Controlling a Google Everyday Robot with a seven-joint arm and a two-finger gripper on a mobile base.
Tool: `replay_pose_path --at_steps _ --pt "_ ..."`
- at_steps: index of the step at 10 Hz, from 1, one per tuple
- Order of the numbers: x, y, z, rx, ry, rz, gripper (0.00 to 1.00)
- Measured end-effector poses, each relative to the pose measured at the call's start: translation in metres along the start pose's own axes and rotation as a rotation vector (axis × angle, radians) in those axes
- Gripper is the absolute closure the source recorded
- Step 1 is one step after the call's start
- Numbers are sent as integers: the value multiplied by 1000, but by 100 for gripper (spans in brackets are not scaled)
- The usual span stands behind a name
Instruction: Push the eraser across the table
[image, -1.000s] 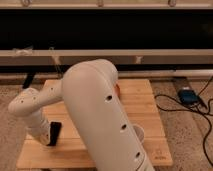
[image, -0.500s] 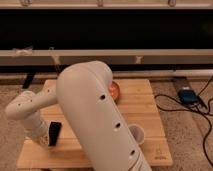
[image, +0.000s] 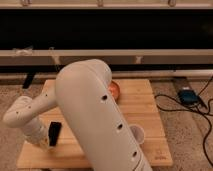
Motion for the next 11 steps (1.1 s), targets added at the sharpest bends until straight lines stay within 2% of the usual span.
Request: replay_pose_path --at_steps 3,8,9,11 --pt "-1 0 9 8 -4 -28 94" --pt "-7 1 24 29 21 -64 94" --pt "-10 1 24 33 18 -65 94" --pt "-25 -14 21 47 -5 -36 94"
